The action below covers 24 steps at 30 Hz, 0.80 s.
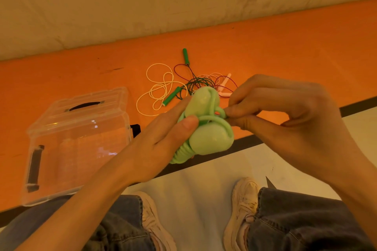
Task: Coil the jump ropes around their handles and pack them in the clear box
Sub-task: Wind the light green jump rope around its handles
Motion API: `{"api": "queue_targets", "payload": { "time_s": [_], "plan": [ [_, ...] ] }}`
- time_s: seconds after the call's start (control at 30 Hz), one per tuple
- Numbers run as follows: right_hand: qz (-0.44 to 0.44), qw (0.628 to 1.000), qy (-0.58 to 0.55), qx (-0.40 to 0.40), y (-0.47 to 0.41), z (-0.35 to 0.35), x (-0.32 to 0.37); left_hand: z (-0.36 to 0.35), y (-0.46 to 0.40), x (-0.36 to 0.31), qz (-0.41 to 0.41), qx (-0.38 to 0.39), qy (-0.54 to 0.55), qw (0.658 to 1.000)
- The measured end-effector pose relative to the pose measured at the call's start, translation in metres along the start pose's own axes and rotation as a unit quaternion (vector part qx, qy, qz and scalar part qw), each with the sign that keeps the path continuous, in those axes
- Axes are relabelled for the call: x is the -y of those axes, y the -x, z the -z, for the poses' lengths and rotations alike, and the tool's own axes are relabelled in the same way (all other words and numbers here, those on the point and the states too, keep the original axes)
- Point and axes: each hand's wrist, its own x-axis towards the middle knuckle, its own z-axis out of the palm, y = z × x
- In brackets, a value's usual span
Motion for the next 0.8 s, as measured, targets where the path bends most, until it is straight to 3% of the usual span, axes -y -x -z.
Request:
{"api": "queue_targets", "payload": {
  "time_s": [0.23, 0.47, 0.67, 0.8],
  "plan": [
    [-0.017, 0.992, 0.034, 0.117, -0.002, 0.009, -0.005, -0.005, 0.001, 0.009, -0.028, 0.013, -0.077, 0.997],
    [-0.070, 0.996, 0.015, 0.053, 0.001, 0.013, -0.004, -0.008, -0.006, 0.004, -0.040, 0.019, -0.061, 0.997],
    [0.017, 0.992, 0.083, 0.089, -0.001, 0.013, -0.003, -0.010, -0.002, 0.005, -0.031, 0.028, 0.006, 0.999],
    [0.019, 0.997, 0.041, 0.066, 0.000, 0.011, 0.001, -0.007, -0.002, 0.006, -0.005, 0.011, 0.045, 0.999]
  ]
}}
